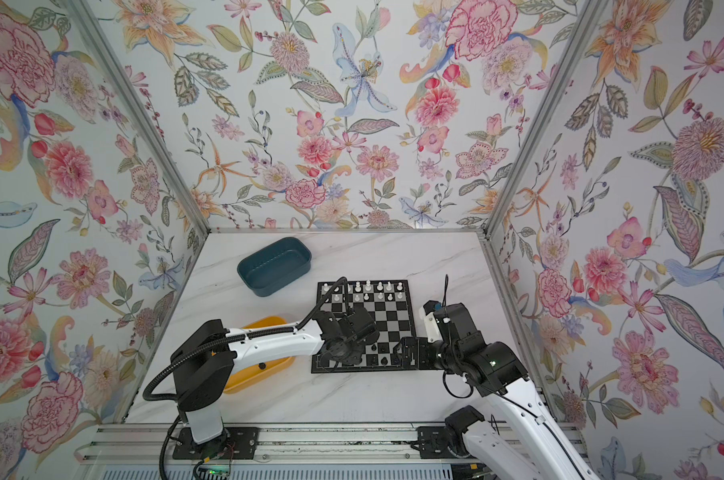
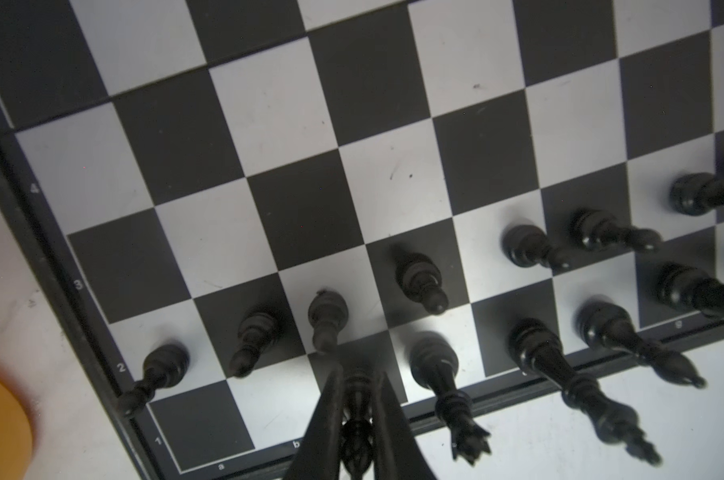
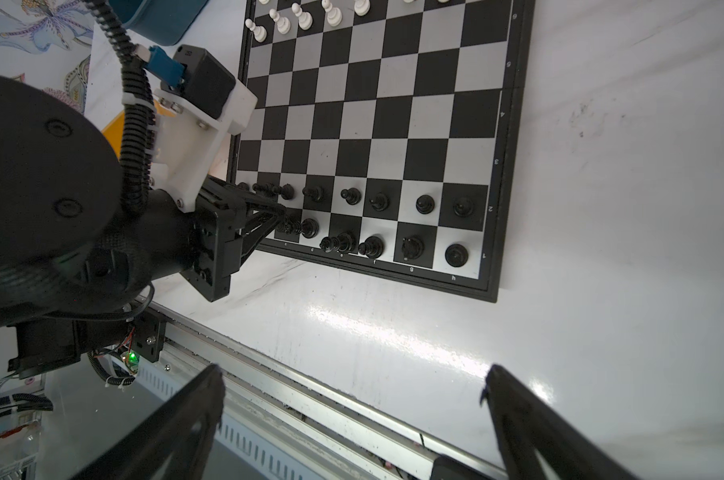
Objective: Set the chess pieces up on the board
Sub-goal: 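Lower the piece onto a nearest-row square and open the left gripper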
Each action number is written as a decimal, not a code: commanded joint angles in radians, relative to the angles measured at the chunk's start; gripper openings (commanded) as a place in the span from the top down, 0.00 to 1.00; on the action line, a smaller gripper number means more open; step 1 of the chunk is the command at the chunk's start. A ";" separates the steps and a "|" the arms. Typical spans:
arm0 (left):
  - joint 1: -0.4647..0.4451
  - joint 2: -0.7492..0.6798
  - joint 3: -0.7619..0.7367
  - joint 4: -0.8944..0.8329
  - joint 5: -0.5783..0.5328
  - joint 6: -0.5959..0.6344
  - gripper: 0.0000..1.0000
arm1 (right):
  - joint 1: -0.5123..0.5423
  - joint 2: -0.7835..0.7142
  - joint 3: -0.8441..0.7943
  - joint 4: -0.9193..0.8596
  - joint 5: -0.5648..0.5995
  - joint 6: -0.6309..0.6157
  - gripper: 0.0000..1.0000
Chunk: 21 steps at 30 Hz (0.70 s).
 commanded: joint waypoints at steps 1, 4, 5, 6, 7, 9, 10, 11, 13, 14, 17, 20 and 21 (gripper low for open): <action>-0.016 0.009 -0.014 -0.002 0.015 -0.003 0.83 | -0.005 -0.007 -0.013 -0.026 -0.004 0.000 0.01; -0.017 0.011 -0.012 0.001 0.018 -0.003 0.81 | -0.007 -0.004 -0.013 -0.026 -0.005 -0.002 0.01; -0.017 0.011 -0.011 0.002 0.018 -0.003 0.80 | -0.008 -0.004 -0.013 -0.025 -0.006 -0.002 0.01; -0.018 0.011 -0.011 0.001 0.020 -0.003 0.78 | -0.008 -0.004 -0.013 -0.026 -0.004 -0.003 0.01; -0.018 0.011 -0.009 0.001 0.020 -0.003 0.77 | -0.008 -0.004 -0.013 -0.026 -0.005 -0.003 0.01; -0.018 0.013 -0.006 -0.001 0.019 0.000 0.75 | -0.009 -0.003 -0.014 -0.025 -0.005 -0.002 0.01; -0.018 0.013 -0.006 -0.003 0.017 0.000 0.75 | -0.009 -0.004 -0.015 -0.026 -0.006 -0.003 0.01; -0.018 0.014 -0.005 -0.003 0.017 0.002 0.74 | -0.009 -0.004 -0.014 -0.025 -0.005 -0.002 0.01; -0.018 0.014 -0.002 -0.008 0.017 0.002 0.73 | -0.011 -0.004 -0.014 -0.026 -0.007 -0.003 0.01; -0.018 0.013 0.001 -0.011 0.013 0.002 0.72 | -0.011 -0.004 -0.014 -0.026 -0.006 -0.002 0.01; -0.019 0.005 0.013 -0.027 0.001 0.000 0.70 | -0.010 -0.004 -0.015 -0.025 -0.008 -0.003 0.01; -0.018 -0.003 0.023 -0.048 -0.014 0.000 0.69 | -0.012 -0.002 -0.013 -0.025 -0.009 -0.004 0.01; -0.018 -0.007 0.024 -0.049 -0.016 0.000 0.69 | -0.012 -0.001 -0.013 -0.025 -0.008 -0.004 0.01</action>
